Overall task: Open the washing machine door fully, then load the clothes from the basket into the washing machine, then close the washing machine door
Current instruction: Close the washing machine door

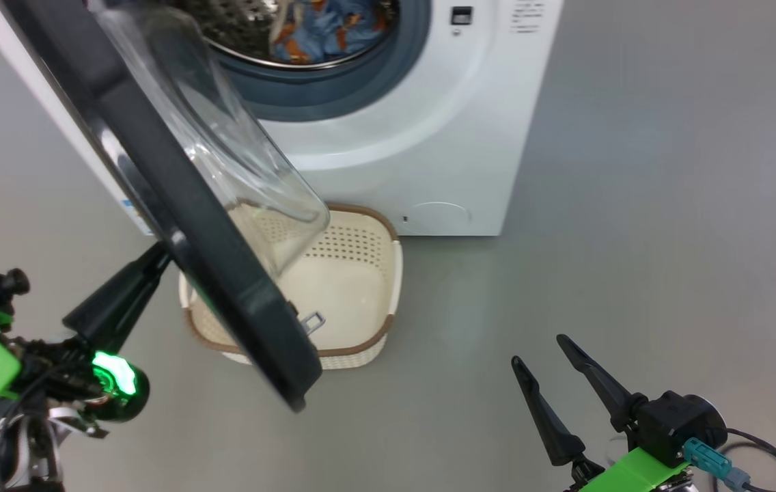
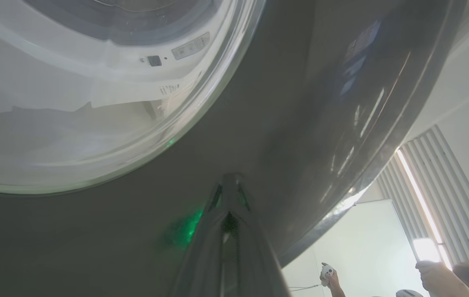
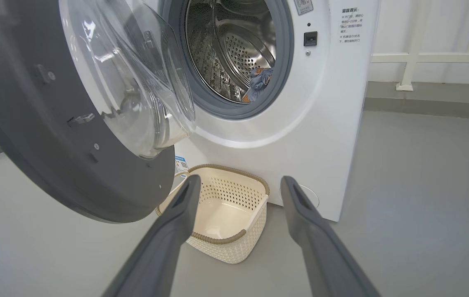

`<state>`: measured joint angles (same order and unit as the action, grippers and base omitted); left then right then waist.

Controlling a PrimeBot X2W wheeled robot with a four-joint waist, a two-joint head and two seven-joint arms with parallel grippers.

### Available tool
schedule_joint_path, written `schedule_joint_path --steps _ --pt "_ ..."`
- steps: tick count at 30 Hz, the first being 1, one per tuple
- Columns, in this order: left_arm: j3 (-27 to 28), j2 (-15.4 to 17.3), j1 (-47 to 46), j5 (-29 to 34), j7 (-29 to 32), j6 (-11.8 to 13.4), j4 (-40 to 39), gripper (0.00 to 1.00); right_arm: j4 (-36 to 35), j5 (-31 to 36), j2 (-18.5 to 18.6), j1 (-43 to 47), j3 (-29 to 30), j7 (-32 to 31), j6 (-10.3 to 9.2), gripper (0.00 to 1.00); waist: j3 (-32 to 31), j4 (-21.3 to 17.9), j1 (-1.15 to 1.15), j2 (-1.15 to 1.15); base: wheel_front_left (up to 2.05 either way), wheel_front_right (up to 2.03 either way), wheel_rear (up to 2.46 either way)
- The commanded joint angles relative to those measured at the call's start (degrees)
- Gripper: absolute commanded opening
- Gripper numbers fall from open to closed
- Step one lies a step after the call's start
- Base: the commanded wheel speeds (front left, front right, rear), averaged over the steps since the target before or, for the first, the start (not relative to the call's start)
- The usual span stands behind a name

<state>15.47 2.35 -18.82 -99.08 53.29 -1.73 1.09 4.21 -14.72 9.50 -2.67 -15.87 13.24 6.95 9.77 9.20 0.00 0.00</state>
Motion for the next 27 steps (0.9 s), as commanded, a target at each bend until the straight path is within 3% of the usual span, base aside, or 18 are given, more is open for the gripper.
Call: schedule_joint_path --steps 1,13,27 --pt "0.5 0.7 -2.1 -0.6 0.0 -0.7 -1.0 0.00 -1.2 -0.8 0.0 -1.4 -1.1 0.6 0.54 1.00 0.5 -2.1 0.00 0.00 0.00 0.00 0.00" --pt "-7.1 0.5 -7.8 -4.1 -10.2 -5.2 4.4 0.00 -0.6 -0.8 -0.7 -2.0 -0.4 1.2 0.54 1.00 2.0 -8.5 0.00 0.00 0.00 0.00 0.00" --pt "-9.4 0.5 -16.0 1.9 -23.1 -5.7 7.9 0.00 -0.4 -0.7 -1.4 -4.0 -0.4 1.7 0.54 1.00 6.1 -13.2 0.00 0.00 0.00 0.00 0.00"
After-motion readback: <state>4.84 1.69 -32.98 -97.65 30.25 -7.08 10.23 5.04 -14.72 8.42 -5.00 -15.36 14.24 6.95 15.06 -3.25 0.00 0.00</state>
